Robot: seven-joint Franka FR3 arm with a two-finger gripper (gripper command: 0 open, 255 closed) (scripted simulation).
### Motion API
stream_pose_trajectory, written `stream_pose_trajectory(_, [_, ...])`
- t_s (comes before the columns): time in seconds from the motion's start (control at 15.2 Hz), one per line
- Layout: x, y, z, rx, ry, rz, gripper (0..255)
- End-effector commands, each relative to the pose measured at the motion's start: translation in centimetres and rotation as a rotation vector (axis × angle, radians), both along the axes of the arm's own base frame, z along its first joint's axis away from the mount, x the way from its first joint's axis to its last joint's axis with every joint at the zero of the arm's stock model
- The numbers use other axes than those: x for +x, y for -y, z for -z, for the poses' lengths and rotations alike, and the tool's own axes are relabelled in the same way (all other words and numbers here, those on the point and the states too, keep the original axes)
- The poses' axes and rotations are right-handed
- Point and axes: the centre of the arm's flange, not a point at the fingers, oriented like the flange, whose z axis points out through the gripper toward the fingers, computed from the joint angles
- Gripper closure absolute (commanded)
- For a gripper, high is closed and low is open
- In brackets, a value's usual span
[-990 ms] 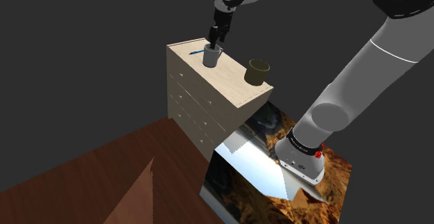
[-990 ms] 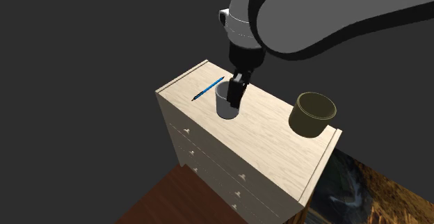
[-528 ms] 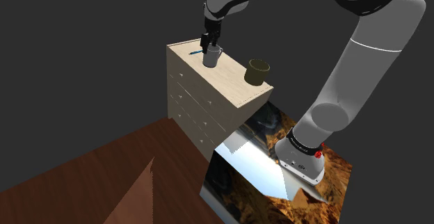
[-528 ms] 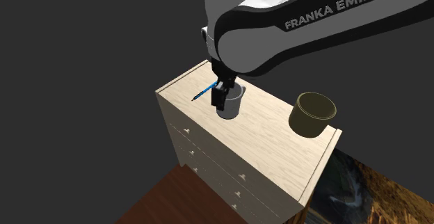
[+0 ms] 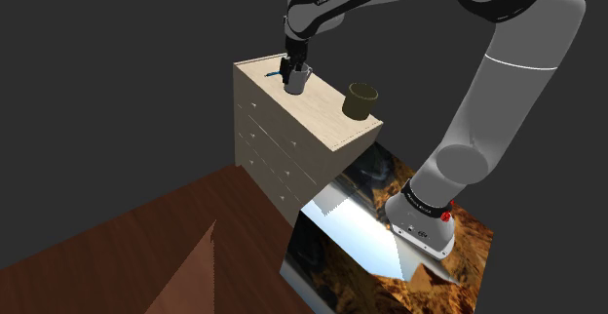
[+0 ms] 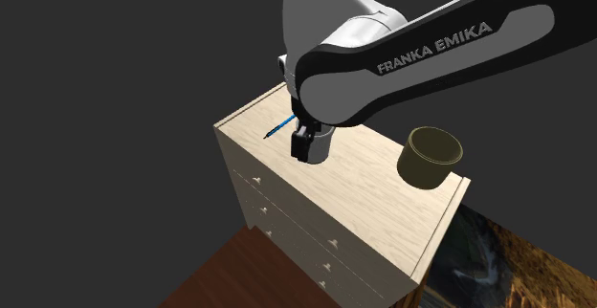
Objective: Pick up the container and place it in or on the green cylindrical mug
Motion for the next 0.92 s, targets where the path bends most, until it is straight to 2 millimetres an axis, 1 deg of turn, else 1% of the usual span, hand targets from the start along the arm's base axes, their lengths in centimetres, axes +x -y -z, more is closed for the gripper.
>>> stream_pose_trajectory(0.0, [0.01, 0.09, 0.06, 0.000, 0.000, 0.000, 0])
stream_pose_trajectory(0.26, [0.01, 0.08, 0.05, 0.000, 0.000, 0.000, 0])
stream_pose_trajectory(0.33, [0.01, 0.08, 0.05, 0.000, 0.000, 0.000, 255])
stream_pose_trajectory(0.86, [0.01, 0.08, 0.05, 0.000, 0.000, 0.000, 255])
